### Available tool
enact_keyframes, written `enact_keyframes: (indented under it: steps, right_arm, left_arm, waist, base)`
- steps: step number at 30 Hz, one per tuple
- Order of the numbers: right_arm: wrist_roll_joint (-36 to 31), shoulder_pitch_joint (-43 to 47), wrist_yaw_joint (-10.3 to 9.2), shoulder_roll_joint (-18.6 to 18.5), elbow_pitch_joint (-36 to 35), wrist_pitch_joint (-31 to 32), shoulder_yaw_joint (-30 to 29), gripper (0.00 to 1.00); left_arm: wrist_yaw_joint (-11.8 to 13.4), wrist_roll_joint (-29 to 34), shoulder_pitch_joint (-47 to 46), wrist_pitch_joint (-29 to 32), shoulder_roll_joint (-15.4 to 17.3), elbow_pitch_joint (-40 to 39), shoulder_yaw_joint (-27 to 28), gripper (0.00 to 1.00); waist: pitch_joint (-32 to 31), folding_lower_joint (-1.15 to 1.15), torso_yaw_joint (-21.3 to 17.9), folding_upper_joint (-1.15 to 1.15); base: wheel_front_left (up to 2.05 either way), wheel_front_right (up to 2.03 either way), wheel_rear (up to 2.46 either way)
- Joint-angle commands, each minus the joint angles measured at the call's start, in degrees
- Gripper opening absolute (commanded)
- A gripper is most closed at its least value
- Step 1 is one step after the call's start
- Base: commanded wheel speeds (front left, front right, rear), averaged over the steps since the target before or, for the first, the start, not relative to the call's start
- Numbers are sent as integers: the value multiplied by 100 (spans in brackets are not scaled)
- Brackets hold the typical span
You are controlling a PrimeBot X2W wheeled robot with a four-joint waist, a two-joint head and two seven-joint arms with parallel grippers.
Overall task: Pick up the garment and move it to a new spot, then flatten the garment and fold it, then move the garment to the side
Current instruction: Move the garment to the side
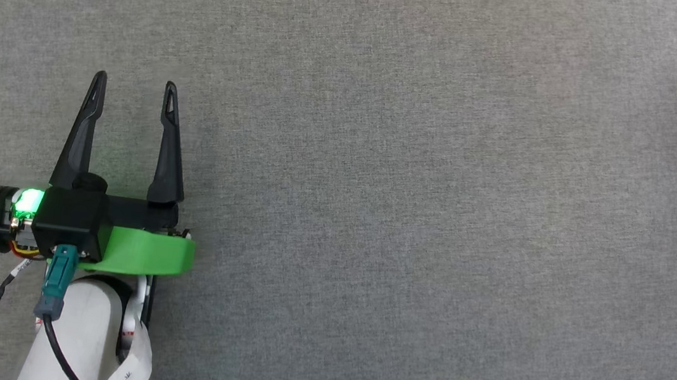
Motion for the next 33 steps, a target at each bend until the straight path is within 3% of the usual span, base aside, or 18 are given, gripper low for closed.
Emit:
enact_keyframes:
  steps: [1,2,3,9,16,23,33]
  right_arm:
    - [-3,-125,-5,96,105,-91,-78,1]
    - [24,-169,-5,177,208,-180,-175,75]
    - [-5,-203,-5,210,275,-295,-245,100]
    - [-247,-117,-5,287,294,-918,-335,100]
    - [-548,202,-5,638,-558,-2284,-738,100]
    - [-1285,927,-5,1618,-1719,-3269,-1407,100]
    - [-1934,2402,-5,3146,-3558,-3568,-1527,100]
  left_arm:
    - [35,34,-77,-33,52,-18,11,100]
    - [46,31,-64,-33,54,-6,9,100]
    - [53,27,-54,-33,53,6,6,100]
    - [101,-38,99,-33,3,134,-28,100]
    - [172,-176,518,-33,-70,264,39,100]
    - [194,-306,863,-33,-174,361,80,100]
    - [137,-374,1044,-33,-264,518,57,100]
  waist:
    - [-16,-1,23,0]
    - [-55,-1,18,0]
    - [-96,-1,19,0]
    - [-586,-1,109,0]
    - [-1307,-1,274,0]
    - [-1916,-1,570,0]
    - [-2392,-1,1006,0]
  base:
    - [0,0,0]
    - [0,0,0]
    - [0,0,0]
    - [0,0,0]
    - [0,0,0]
    - [0,0,0]
    - [0,0,0]
